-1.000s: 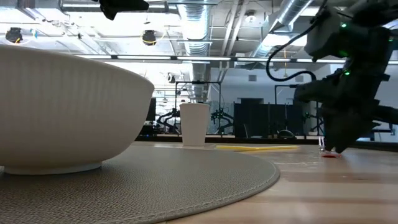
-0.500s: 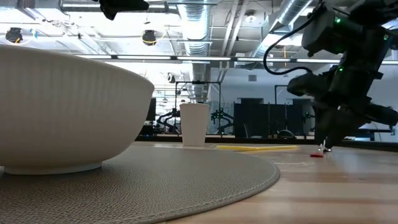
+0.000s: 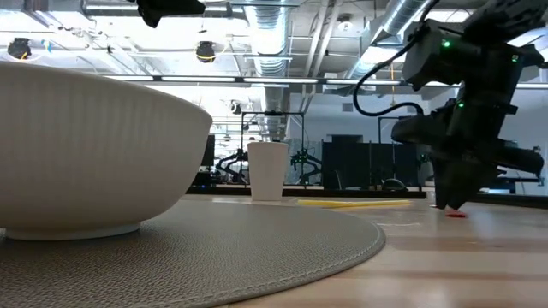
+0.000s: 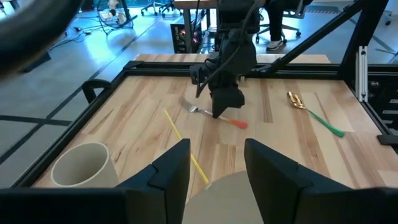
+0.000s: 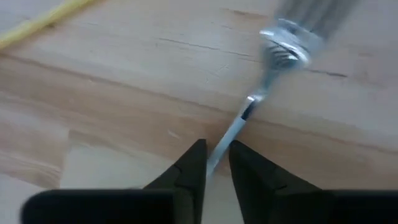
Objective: Pick & Place Utensil
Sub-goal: Put the orange fork into the white bowl on the mat
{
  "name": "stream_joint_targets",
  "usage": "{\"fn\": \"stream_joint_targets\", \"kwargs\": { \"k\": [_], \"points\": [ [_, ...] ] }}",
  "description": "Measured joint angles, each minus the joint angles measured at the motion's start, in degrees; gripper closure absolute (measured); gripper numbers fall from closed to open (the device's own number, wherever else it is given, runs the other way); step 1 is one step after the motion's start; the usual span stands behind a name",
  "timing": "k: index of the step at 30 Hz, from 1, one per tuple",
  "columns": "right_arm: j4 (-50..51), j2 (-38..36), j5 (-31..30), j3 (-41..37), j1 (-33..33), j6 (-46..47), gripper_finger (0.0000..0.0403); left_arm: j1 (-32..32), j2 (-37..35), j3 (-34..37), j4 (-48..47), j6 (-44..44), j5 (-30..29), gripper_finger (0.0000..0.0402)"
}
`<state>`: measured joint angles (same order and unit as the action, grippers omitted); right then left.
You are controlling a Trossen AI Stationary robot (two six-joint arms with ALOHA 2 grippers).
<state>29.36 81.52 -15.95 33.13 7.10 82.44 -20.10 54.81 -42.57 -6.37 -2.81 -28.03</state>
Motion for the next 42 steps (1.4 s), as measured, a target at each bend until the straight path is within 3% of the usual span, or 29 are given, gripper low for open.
{"fn": "stream_joint_targets", "kwargs": {
  "k": [5, 12, 20, 26, 36, 42],
  "points": [
    [-0.15, -1.14, -0.41, 1.53, -0.16, -4.87, 0.0396, 0.00, 0.00, 0.00, 0.00, 0.00, 0.00, 0.0248],
    [0.36, -1.17, 7.84, 3.33, -0.21, -12.24, 0.0391, 0.00, 0.00, -0.01, 0.00, 0.00, 0.02, 0.0248],
    [9.59, -1.22, 7.41, 9.65, -0.16, -23.83, 0.0399, 0.00, 0.00, -0.02, 0.00, 0.00, 0.02, 0.0248],
    [11.38, -1.26, 1.72, 12.57, 0.38, -34.35, 0.0368, 0.00, 0.00, -0.02, 0.00, 0.00, 0.02, 0.0248],
    [10.81, 4.37, 1.25, 11.44, 0.21, -36.74, 0.0287, 0.02, 0.01, 1.79, 0.01, 0.00, 0.06, 0.0248],
    [7.86, 10.36, 1.62, 11.40, 0.13, -37.40, 0.0263, 0.00, 0.00, 1.81, 0.32, 0.00, 0.04, 0.0248]
  ]
}}
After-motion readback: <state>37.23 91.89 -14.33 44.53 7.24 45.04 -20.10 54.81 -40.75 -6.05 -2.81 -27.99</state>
